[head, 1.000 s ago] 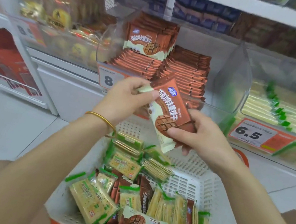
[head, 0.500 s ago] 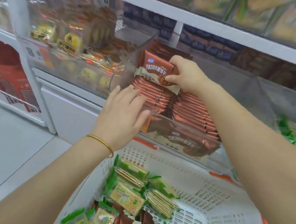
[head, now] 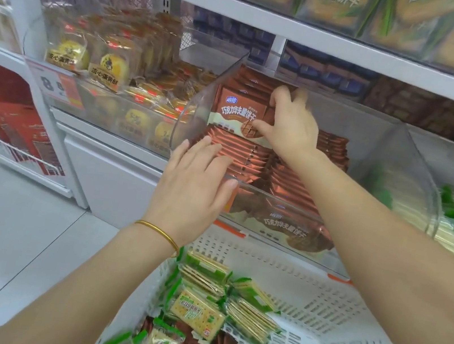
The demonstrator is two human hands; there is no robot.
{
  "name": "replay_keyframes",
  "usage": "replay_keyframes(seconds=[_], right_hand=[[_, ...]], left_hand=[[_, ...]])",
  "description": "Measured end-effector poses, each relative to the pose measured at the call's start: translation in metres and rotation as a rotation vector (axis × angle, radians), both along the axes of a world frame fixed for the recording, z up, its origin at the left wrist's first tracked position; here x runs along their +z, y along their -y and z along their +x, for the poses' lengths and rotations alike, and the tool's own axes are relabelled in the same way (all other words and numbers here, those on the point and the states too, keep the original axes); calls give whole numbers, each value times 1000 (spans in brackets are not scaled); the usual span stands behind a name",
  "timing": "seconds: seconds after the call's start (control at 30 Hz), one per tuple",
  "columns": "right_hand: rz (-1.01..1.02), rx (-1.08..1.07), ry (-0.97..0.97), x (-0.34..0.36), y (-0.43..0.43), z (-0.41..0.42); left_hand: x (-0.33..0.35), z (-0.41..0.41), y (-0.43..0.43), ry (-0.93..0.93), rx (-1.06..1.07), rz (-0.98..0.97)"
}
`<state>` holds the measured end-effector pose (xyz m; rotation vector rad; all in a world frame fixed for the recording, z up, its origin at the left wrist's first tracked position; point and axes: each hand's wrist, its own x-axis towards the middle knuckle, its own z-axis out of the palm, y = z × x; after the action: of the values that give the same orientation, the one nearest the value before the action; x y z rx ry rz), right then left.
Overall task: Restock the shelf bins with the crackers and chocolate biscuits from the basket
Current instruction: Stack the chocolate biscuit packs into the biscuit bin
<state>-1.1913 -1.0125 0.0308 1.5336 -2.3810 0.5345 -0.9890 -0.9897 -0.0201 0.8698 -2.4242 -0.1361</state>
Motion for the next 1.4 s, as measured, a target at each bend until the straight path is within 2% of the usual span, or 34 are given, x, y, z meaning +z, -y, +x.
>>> replay_keyframes(seconds=[0.13,0.23,0.3,0.33,0.4,0.47,0.53,0.63,0.73,0.8,0.9,1.0,1.2,1.3,1.4], right_hand=[[-179,32,21,18,-39,25],[-361,204,247,17,-110,60],[-373,292,413,-12,-163,83],[-279,297,500,-38,-183,91],[52,234,627,-102,-207,100],[421,198,636,-167,-216,99],[693,166,686,-207,-221,100],[895,108,769,-222,-234,103],[1140,181,595,-221,-255,105],[1196,260,550,-227,-271,107],[1086,341,663,-223,-277,105],[939,350,862,-194,-267,90],[661,331,993,-122,-245,71],[446,227,1160,-97,-241,60],[52,104,1557,-83,-246,47]], left_hand=[[13,7,-14,-42,-57,-91],[15,13,-40,-115,-120,-189],[8,17,-53,-101,-203,-178],[1,18,-56,-54,-239,-159],[-12,19,-59,86,-290,-85],[-24,18,-60,215,-310,15],[-33,15,-63,324,-323,75],[-43,10,-69,428,-340,117],[-49,6,-76,517,-360,142],[-51,3,-81,549,-384,159],[-50,-1,-83,598,-414,196],[-51,-1,-83,610,-461,355],[-52,1,-91,768,-542,620],[-42,0,-85,658,-511,639],[-23,5,-73,378,-414,826]])
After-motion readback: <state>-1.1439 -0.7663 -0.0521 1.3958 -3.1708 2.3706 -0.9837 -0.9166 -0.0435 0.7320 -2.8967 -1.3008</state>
